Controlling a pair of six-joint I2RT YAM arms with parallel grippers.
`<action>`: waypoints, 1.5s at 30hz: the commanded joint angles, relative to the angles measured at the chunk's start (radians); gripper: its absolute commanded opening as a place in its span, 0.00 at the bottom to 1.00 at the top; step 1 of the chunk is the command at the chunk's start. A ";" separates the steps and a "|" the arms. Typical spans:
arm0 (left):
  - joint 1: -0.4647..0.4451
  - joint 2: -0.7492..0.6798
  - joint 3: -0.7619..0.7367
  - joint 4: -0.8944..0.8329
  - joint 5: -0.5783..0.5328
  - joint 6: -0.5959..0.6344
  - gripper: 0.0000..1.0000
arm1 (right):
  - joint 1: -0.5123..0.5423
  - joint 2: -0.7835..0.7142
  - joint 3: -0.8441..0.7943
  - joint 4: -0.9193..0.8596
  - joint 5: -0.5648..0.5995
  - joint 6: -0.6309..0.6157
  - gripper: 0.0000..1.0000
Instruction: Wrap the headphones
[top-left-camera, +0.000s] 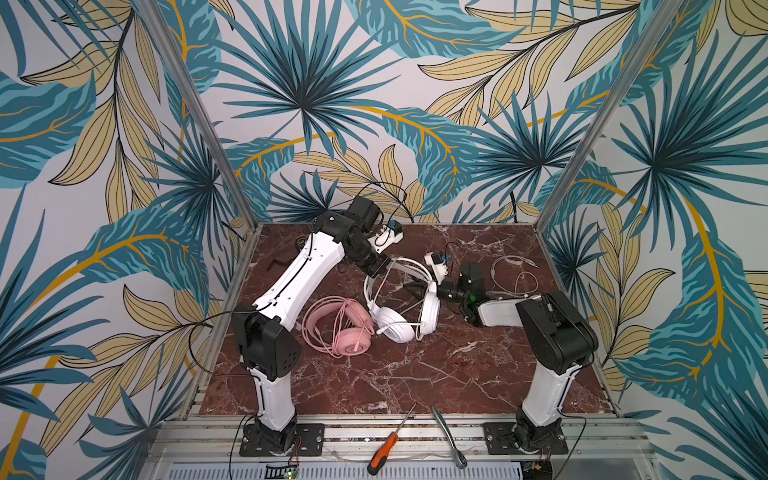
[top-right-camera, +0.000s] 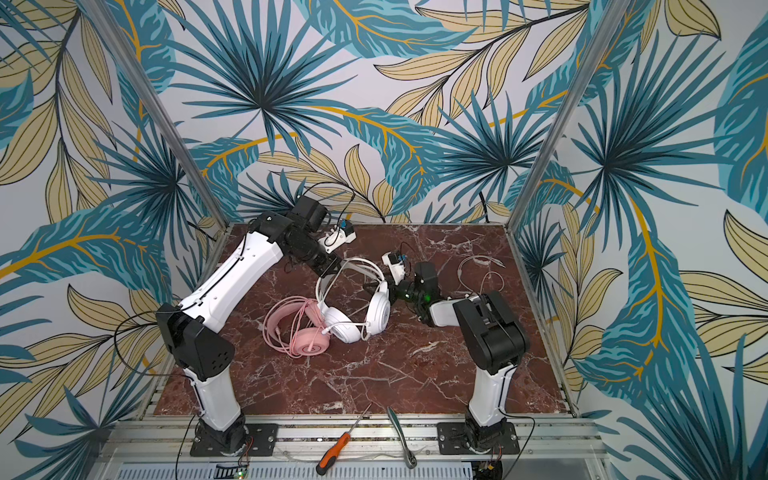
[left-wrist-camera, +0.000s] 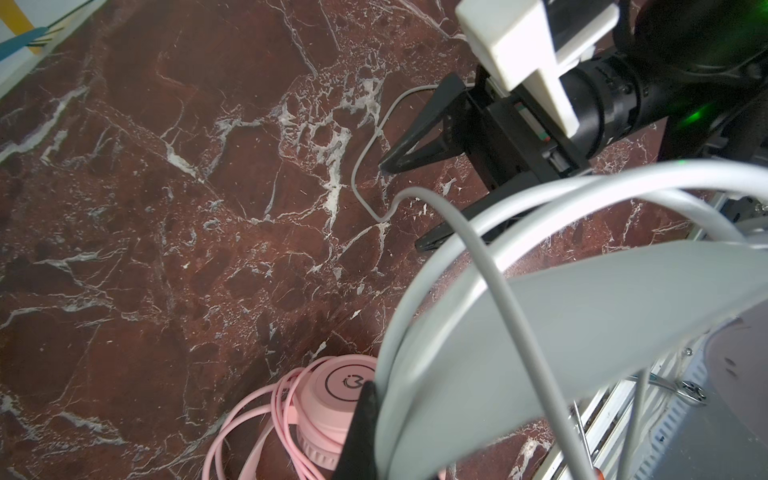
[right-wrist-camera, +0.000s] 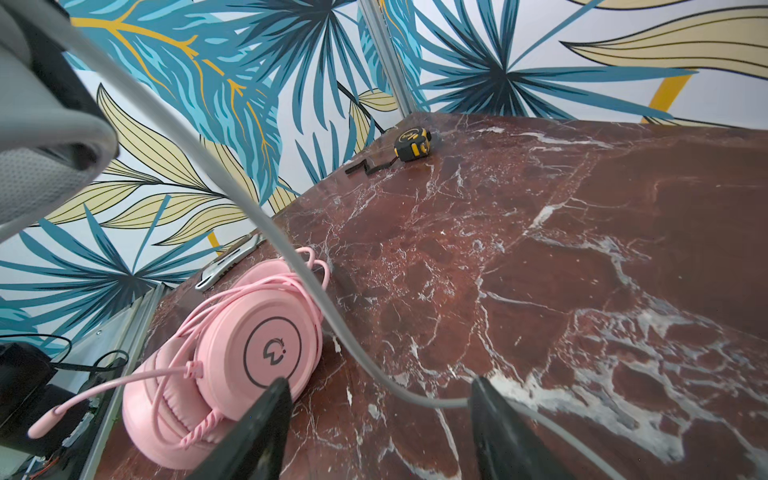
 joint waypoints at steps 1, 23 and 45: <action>0.005 -0.014 0.011 0.008 0.052 -0.020 0.00 | 0.020 0.034 0.056 0.043 0.026 0.041 0.67; 0.009 -0.019 -0.026 0.007 -0.009 -0.016 0.00 | -0.004 -0.064 0.024 -0.056 0.187 -0.003 0.00; 0.075 -0.045 -0.050 0.043 0.046 -0.085 0.00 | -0.116 -0.211 0.065 -0.556 0.293 -0.126 0.00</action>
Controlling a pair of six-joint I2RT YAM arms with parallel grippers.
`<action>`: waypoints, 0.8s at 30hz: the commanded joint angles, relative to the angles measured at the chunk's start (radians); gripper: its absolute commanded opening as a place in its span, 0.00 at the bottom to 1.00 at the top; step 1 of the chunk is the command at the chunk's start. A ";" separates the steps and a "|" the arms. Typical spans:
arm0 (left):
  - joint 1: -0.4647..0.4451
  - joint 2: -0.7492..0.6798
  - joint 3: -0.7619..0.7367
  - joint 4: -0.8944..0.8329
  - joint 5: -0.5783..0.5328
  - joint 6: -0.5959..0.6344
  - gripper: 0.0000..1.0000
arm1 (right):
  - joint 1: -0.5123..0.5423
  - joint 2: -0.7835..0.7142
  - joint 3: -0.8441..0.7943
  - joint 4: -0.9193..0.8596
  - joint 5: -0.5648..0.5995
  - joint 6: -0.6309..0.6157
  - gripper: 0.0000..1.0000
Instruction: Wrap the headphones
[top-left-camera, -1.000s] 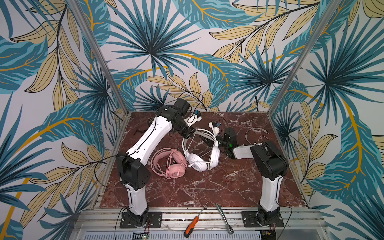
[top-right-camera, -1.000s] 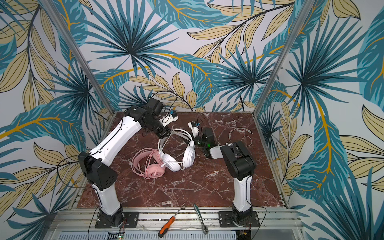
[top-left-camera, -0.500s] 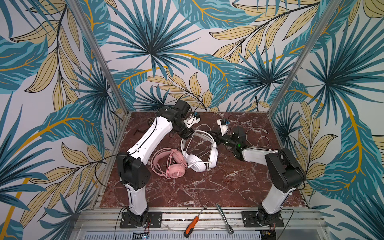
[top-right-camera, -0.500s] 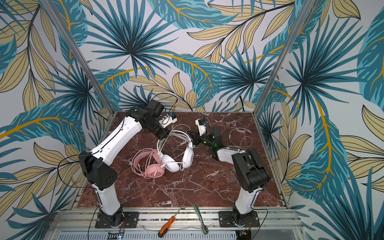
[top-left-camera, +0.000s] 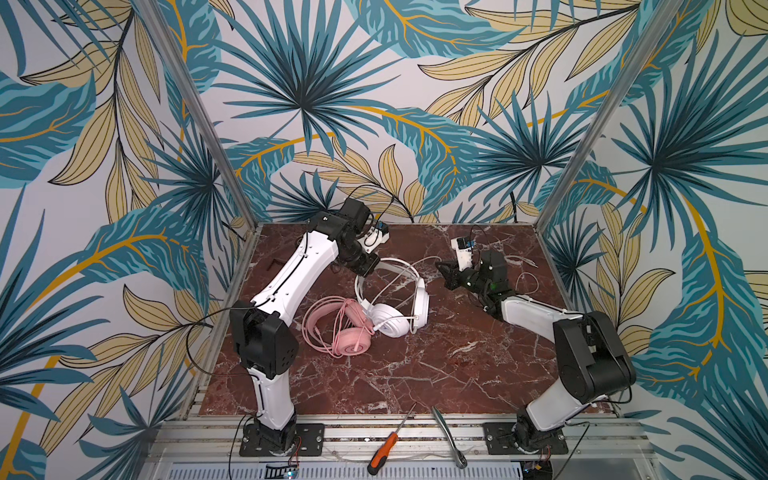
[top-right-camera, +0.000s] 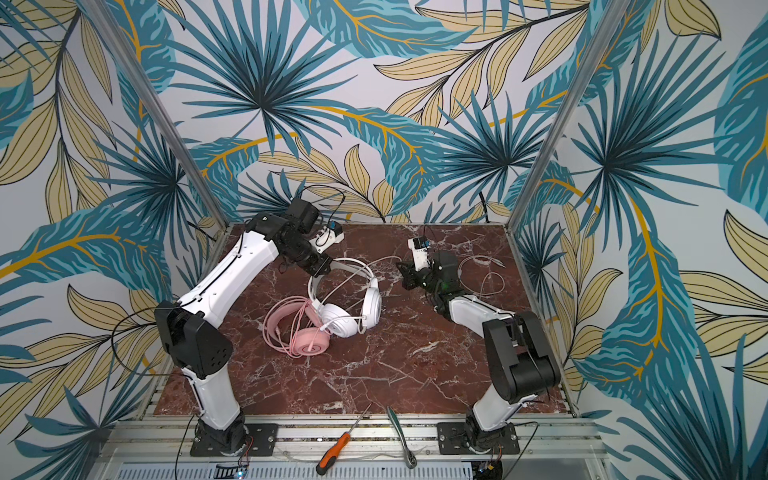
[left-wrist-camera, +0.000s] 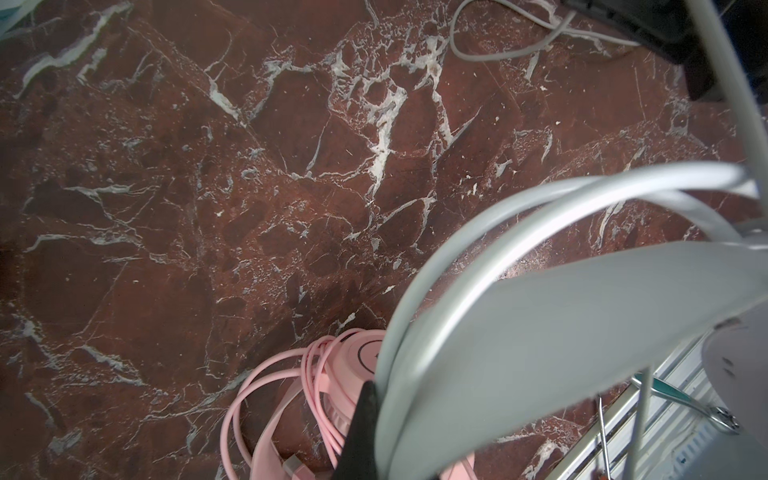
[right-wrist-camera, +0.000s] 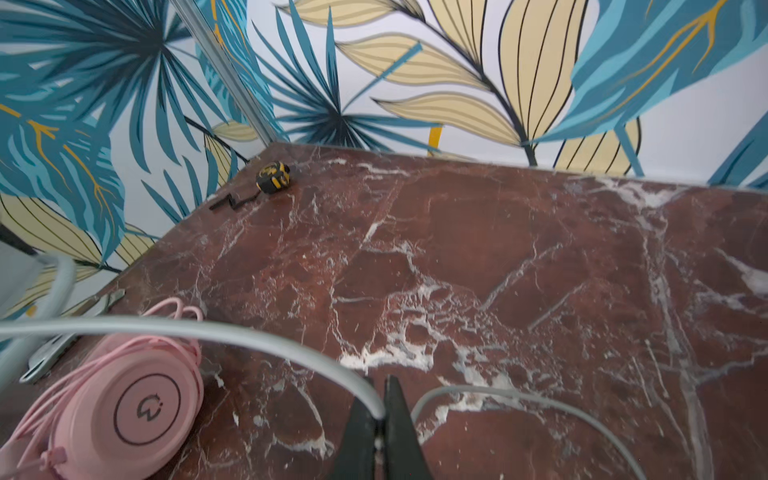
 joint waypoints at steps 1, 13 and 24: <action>0.013 -0.046 0.006 0.043 0.109 -0.045 0.00 | 0.000 0.045 0.056 -0.159 -0.034 -0.023 0.00; 0.039 -0.058 -0.050 0.199 0.241 -0.236 0.00 | 0.027 0.161 0.137 -0.151 -0.123 0.042 0.00; 0.030 -0.084 -0.123 0.213 0.305 -0.218 0.00 | 0.047 0.249 0.164 0.027 -0.125 0.134 0.08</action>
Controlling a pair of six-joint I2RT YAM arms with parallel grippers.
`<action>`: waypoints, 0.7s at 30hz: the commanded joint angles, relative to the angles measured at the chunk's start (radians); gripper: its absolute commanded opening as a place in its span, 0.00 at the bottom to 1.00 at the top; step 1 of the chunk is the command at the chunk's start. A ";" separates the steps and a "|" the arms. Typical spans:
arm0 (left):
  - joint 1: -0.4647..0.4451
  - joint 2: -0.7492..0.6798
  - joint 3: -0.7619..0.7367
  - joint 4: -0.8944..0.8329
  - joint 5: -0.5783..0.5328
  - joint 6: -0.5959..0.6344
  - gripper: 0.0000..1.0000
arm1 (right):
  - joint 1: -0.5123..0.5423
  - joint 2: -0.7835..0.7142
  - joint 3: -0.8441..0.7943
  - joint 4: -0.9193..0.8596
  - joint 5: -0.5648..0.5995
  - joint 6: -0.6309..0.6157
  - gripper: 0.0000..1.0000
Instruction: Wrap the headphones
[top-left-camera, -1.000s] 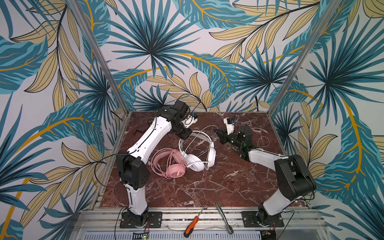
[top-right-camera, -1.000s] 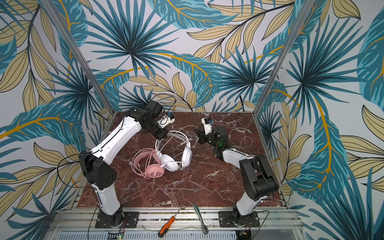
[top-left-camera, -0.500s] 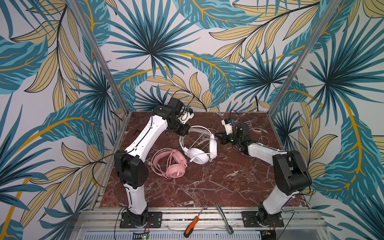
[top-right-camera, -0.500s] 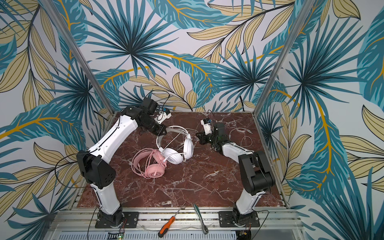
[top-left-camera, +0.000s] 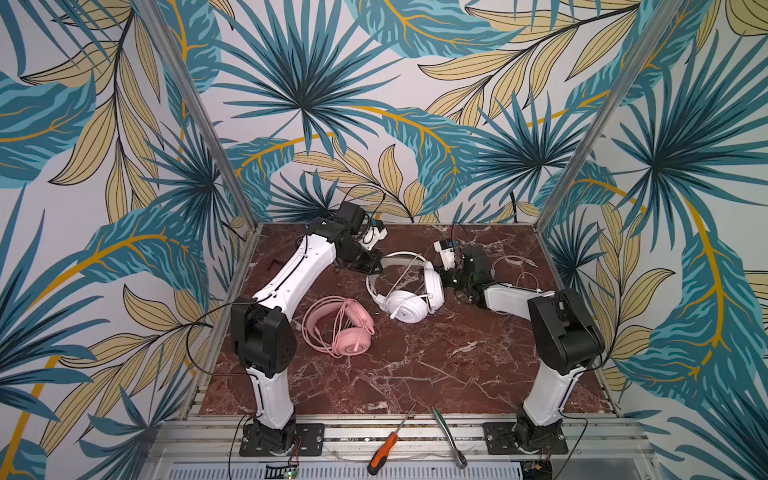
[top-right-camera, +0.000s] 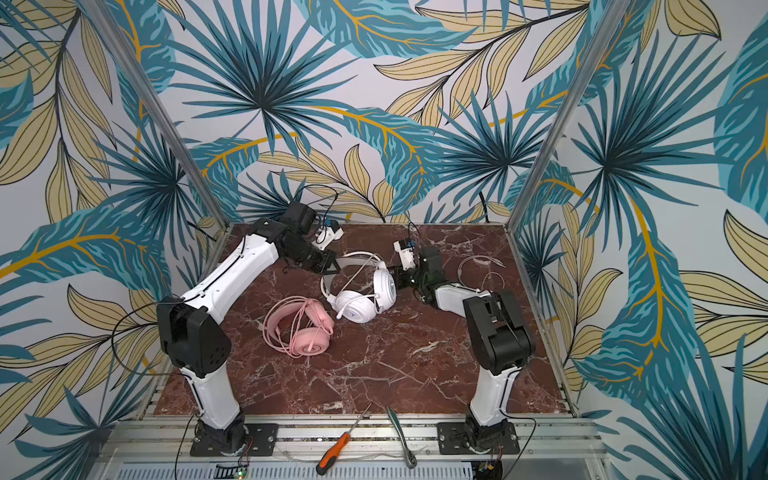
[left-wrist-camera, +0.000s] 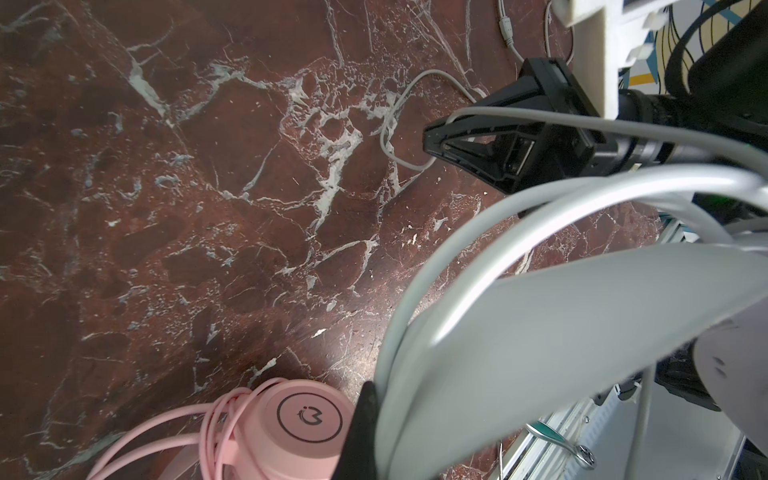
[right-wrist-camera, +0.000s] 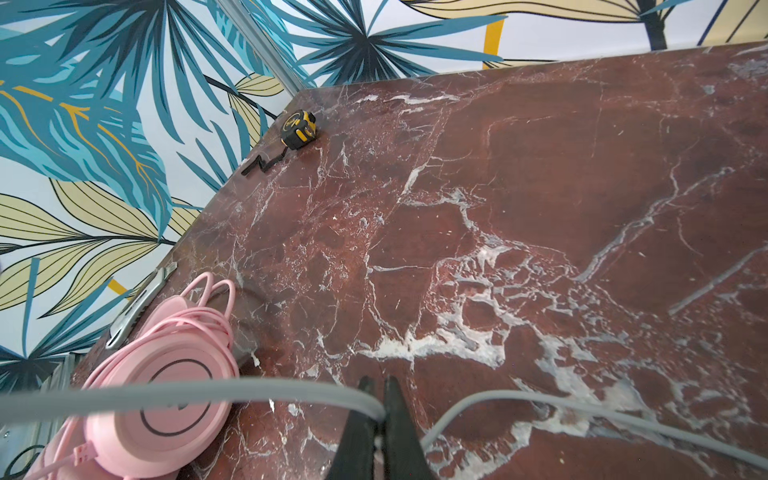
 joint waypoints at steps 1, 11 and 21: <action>-0.001 -0.079 -0.005 0.037 0.088 0.005 0.00 | 0.009 0.035 0.026 0.045 0.003 0.029 0.11; -0.019 -0.084 -0.009 0.034 0.026 0.029 0.00 | 0.022 0.081 0.056 0.099 -0.001 0.034 0.23; -0.021 -0.077 0.016 0.003 0.014 0.036 0.00 | 0.033 0.098 0.045 0.170 0.033 0.000 0.53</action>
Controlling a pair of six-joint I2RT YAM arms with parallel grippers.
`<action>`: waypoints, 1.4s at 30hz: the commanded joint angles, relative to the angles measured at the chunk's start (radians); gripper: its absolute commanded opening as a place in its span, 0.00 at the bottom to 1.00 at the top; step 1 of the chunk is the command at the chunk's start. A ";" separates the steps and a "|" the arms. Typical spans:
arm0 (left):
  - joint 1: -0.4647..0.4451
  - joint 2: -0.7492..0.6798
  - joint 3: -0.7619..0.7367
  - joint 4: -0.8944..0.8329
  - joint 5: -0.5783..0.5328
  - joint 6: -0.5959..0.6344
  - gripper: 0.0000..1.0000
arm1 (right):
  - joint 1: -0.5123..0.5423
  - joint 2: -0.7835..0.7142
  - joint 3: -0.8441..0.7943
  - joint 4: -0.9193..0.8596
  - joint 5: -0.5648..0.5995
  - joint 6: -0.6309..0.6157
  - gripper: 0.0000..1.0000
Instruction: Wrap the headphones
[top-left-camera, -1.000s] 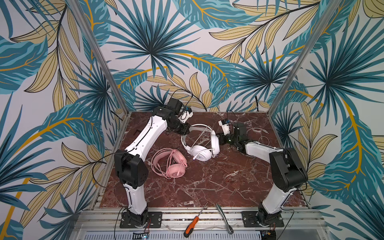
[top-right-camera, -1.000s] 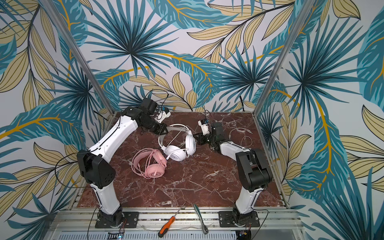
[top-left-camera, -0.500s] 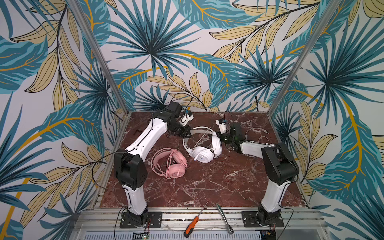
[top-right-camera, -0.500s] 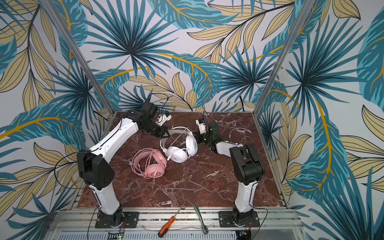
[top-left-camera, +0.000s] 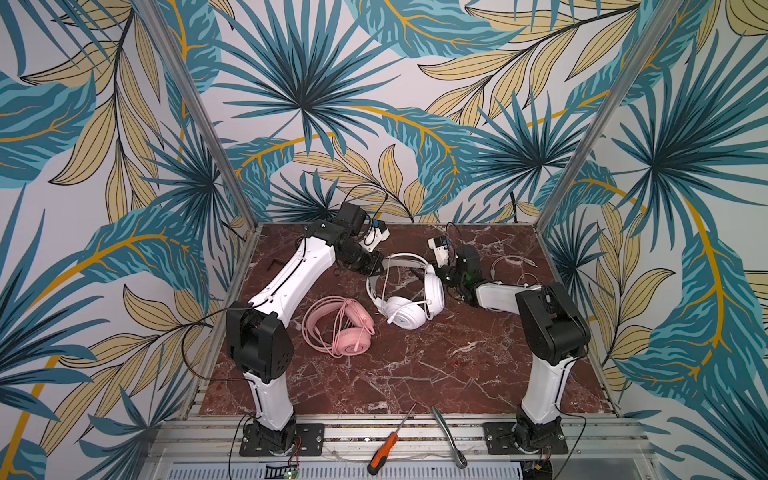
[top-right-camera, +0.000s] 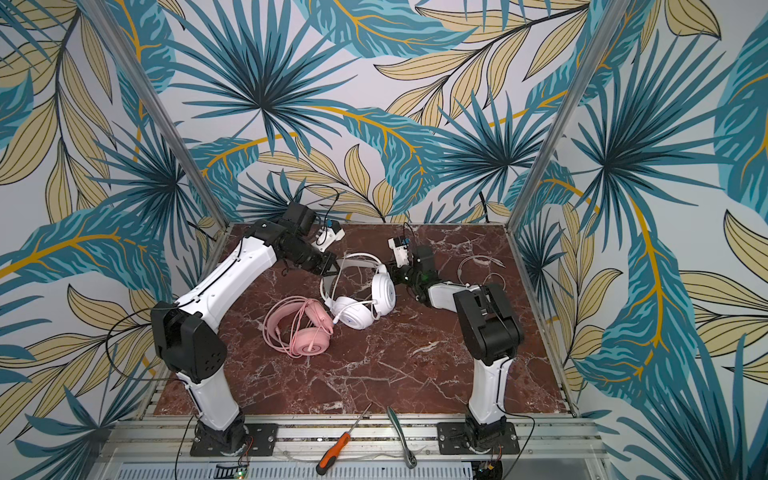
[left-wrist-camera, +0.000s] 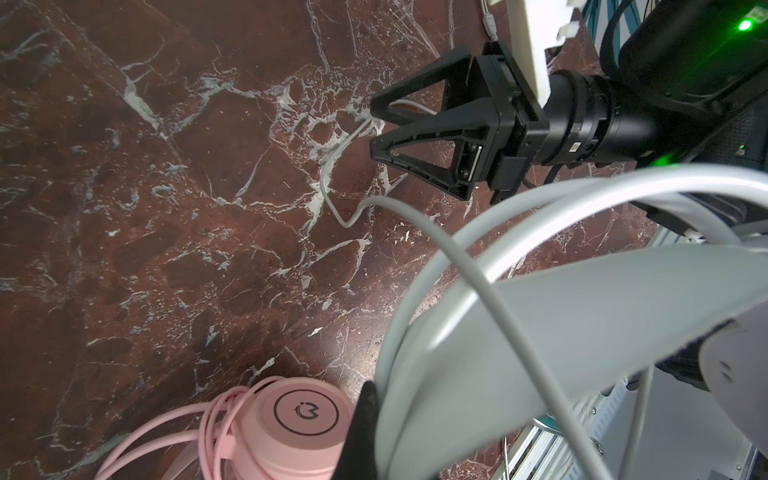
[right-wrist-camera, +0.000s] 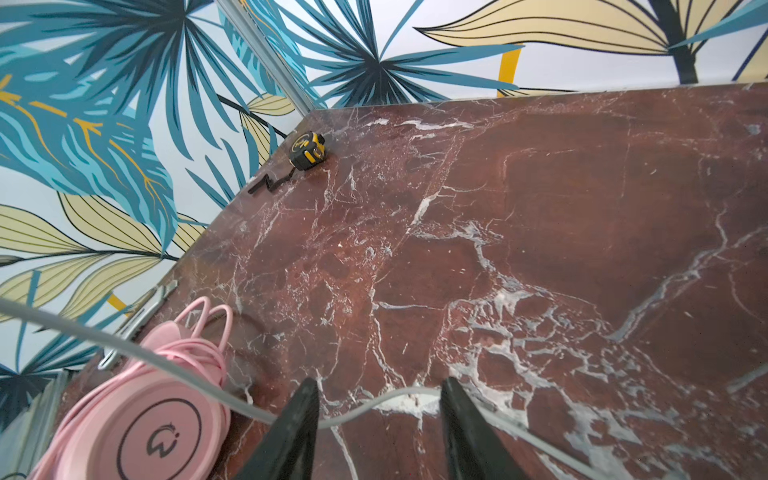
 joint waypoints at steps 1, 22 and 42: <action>-0.003 -0.040 0.032 -0.004 0.031 0.007 0.00 | 0.005 0.022 0.006 0.056 0.023 -0.024 0.55; -0.050 0.026 0.108 -0.127 -0.386 0.085 0.00 | -0.043 -0.159 -0.007 -0.251 -0.064 -0.080 0.57; -0.218 0.130 0.231 -0.184 -1.009 0.248 0.00 | -0.019 -0.209 0.184 -0.621 -0.097 -0.150 0.57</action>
